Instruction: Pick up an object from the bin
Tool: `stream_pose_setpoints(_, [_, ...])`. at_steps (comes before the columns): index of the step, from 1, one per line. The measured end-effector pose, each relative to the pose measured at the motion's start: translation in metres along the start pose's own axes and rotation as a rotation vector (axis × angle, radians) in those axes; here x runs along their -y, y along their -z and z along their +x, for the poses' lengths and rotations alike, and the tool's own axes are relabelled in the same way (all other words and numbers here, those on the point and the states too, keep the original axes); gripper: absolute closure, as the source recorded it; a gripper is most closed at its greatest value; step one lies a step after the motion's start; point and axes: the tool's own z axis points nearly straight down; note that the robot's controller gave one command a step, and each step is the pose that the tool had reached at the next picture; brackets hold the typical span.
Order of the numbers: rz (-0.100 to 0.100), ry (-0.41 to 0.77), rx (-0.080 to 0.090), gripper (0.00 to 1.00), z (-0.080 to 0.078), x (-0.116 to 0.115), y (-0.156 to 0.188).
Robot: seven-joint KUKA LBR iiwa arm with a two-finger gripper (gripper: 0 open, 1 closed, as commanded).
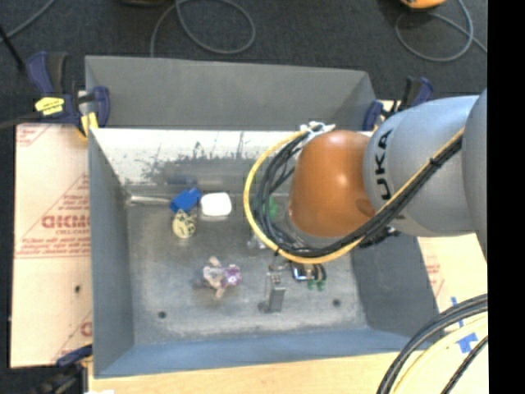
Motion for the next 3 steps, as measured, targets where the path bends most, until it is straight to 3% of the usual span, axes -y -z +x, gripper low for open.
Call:
stream_pose_setpoints(1, [0.000, 0.000, 0.000, 0.00, 0.000, 0.000, 0.000])
stream_pose_setpoints(2, [0.001, 0.078, 0.002, 0.00, -0.006, 0.008, -0.006])
stream_pose_setpoints(3, [0.003, 0.240, 0.000, 0.00, -0.015, 0.004, -0.032])
